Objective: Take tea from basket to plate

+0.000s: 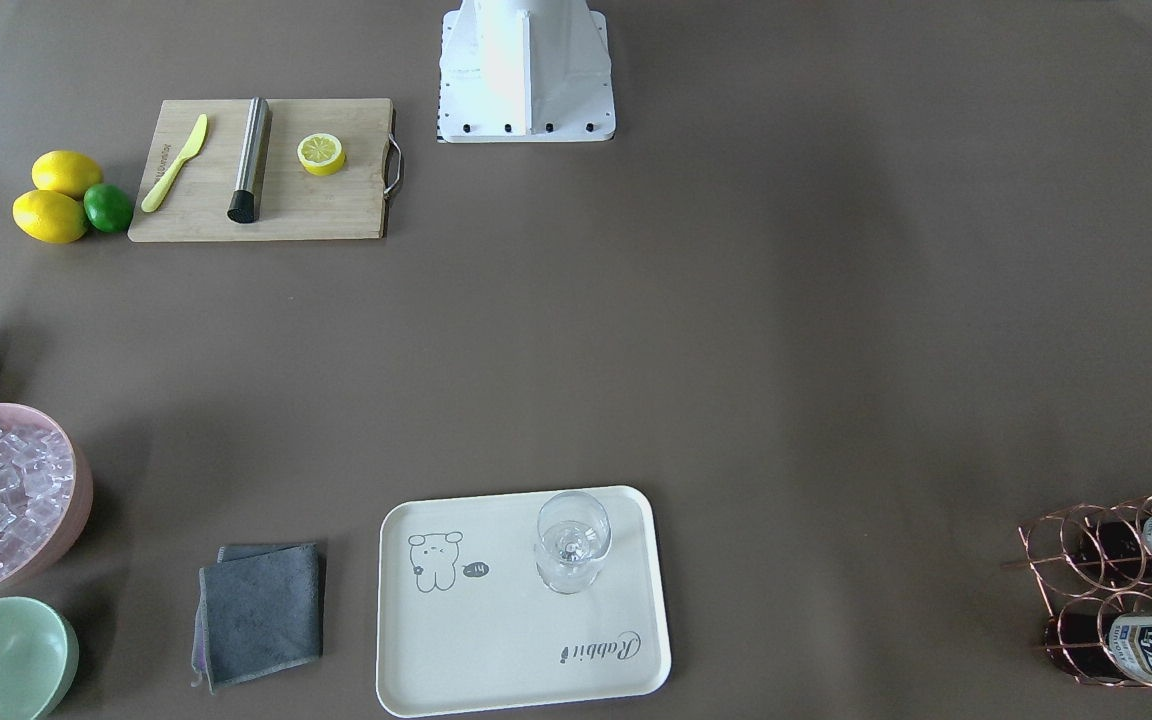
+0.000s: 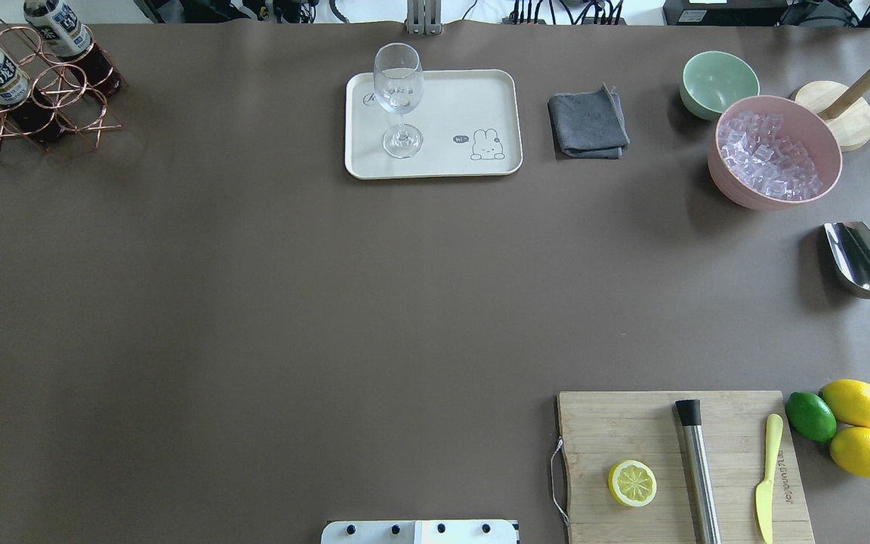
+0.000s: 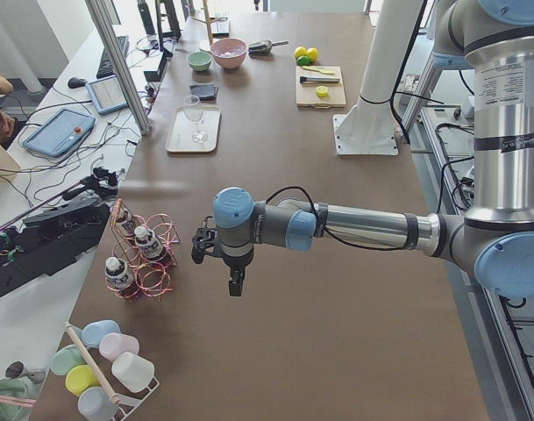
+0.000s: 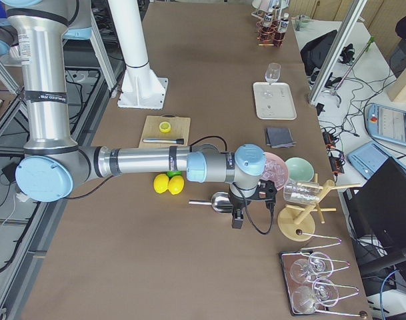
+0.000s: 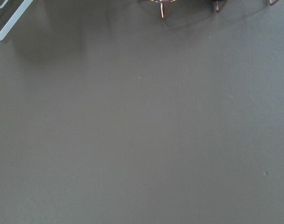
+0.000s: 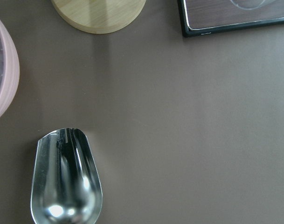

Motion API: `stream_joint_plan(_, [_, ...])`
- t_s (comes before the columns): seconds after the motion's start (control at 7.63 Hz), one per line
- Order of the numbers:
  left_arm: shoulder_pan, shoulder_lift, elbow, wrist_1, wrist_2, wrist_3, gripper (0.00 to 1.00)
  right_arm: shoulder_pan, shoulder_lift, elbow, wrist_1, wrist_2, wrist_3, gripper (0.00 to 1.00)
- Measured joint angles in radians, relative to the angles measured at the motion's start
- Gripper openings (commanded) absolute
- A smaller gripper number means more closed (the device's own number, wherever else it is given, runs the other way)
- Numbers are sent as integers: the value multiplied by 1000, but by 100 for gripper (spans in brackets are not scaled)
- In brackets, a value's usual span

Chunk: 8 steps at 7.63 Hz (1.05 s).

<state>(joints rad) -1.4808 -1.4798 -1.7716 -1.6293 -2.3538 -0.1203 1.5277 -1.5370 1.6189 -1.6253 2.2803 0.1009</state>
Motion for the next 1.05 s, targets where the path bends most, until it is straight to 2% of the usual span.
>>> stream_joint_plan(0.52, [4,-33,74,-1,-14,1,99,-4,-1,4,0,6,-1,100])
stream_joint_plan(1.05, [-5,-44,55,-2,-16,1,99,2,-18,48,-2,9,0,100])
